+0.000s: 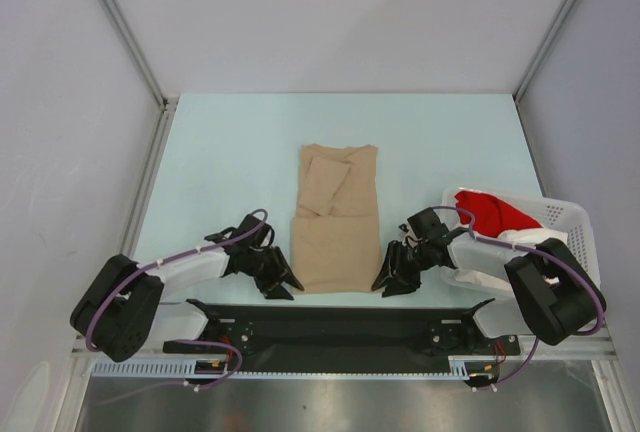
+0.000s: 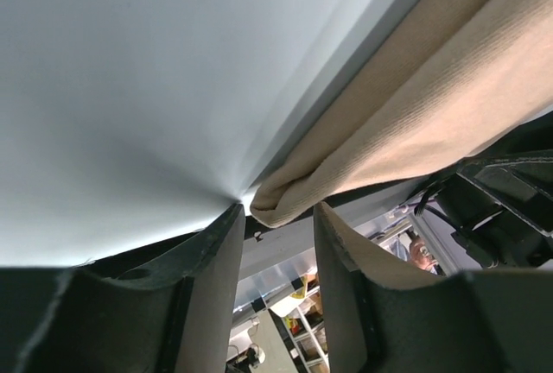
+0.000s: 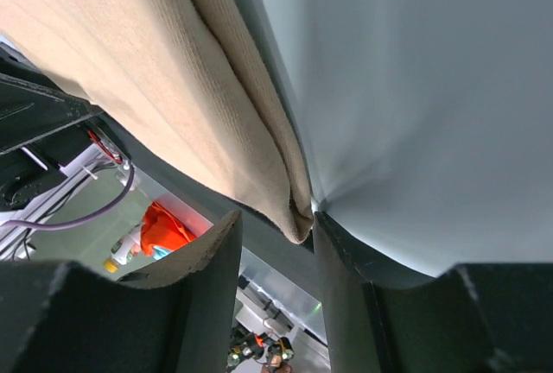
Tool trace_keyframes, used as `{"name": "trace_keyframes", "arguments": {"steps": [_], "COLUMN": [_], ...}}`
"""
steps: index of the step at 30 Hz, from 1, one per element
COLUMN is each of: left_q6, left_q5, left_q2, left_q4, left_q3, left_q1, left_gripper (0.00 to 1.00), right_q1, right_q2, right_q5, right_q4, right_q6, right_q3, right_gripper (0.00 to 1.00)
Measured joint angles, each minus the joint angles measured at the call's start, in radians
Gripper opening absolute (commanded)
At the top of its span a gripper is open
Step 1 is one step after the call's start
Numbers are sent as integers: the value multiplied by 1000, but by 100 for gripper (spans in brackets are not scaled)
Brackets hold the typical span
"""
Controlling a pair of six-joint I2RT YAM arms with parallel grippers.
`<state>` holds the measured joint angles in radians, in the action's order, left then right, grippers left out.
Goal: Fold and stack the t-shirts
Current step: Fold the tshirt
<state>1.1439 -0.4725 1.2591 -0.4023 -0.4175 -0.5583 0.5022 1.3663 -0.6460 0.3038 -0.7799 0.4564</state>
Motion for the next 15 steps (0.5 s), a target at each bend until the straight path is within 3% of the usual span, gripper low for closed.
{"name": "trace_keyframes", "arguments": {"steps": [11,15], "left_q6": [7,7], "left_q5": [-3,-11], "left_q2": [7,19], "left_q4": [4,5], "left_q3": [10,2], "left_q1": [12,18], "left_gripper": [38,46], "right_q1": [-4,-11], "right_q2": [11,19], "right_q5": [-6,-13], "right_q4": [-11,-11], "right_q6": [-5,-2], "right_q3": [0,4], "right_gripper": [45,46]}}
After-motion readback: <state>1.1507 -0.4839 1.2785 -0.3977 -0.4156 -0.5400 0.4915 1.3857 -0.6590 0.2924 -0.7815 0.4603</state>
